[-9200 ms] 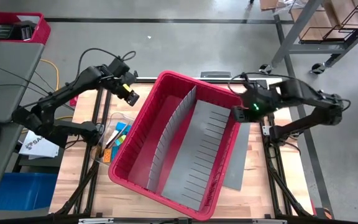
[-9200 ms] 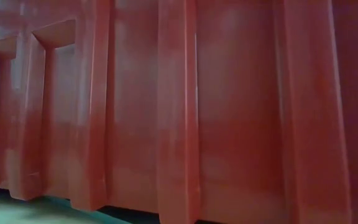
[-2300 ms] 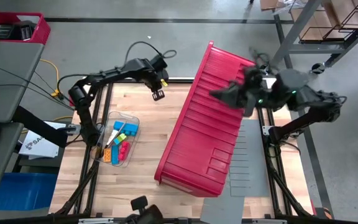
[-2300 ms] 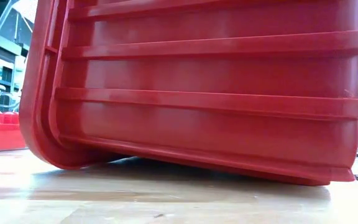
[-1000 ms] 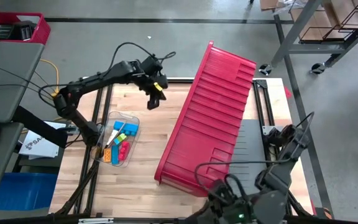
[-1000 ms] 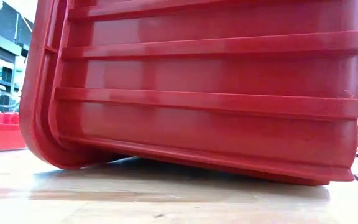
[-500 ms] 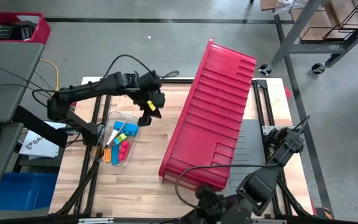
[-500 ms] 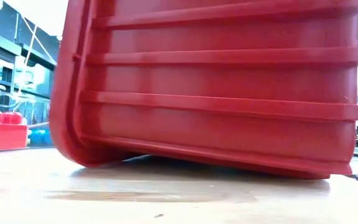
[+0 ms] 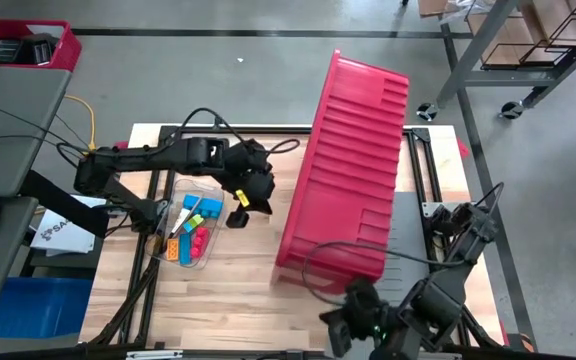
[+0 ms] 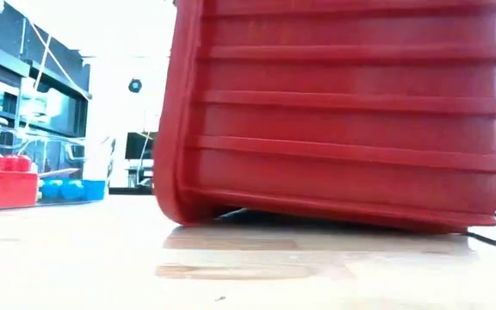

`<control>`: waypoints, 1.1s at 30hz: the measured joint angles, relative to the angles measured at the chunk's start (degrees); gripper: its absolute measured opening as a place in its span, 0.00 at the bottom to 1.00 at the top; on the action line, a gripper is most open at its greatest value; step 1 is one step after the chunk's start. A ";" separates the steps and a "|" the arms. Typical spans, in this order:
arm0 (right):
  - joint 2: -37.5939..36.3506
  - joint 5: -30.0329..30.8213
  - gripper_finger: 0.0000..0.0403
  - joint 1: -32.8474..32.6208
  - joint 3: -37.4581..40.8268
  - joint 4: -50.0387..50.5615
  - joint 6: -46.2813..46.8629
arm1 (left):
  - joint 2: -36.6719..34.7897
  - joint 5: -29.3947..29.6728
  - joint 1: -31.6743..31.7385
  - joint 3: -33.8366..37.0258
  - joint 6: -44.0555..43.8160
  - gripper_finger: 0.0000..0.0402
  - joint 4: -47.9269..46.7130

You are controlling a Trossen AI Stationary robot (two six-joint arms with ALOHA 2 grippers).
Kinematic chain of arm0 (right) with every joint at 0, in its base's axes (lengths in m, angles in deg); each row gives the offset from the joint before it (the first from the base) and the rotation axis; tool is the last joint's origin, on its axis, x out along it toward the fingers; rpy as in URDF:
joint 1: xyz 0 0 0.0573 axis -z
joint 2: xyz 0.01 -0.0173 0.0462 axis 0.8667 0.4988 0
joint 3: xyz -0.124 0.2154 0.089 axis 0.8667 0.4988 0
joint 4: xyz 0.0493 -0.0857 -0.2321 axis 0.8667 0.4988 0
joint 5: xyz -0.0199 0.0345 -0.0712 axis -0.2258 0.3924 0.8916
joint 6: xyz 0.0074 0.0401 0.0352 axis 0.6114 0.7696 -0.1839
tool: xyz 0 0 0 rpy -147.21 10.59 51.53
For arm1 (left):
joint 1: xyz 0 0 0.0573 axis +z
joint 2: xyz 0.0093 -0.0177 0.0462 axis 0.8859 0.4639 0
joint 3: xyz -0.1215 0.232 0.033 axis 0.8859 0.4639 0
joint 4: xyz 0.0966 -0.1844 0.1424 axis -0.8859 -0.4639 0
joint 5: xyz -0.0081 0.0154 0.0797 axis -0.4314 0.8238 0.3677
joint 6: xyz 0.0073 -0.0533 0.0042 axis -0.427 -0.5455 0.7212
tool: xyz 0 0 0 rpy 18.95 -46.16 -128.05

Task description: Sort Items/Unsort Items

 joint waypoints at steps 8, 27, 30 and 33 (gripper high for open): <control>-0.33 2.54 0.00 1.00 -0.22 8.32 6.12 | -0.04 0.04 -3.36 0.00 -0.76 0.00 8.70; -3.65 2.65 0.00 0.34 0.11 22.77 19.98 | 1.07 13.49 -3.77 0.04 -7.10 0.00 28.73; -4.43 2.97 0.00 1.23 0.20 21.59 19.64 | 1.81 13.29 1.47 0.04 -11.05 0.00 30.17; -4.64 3.40 0.00 1.81 0.09 19.90 18.78 | 2.50 7.04 7.76 3.57 -17.26 0.00 34.99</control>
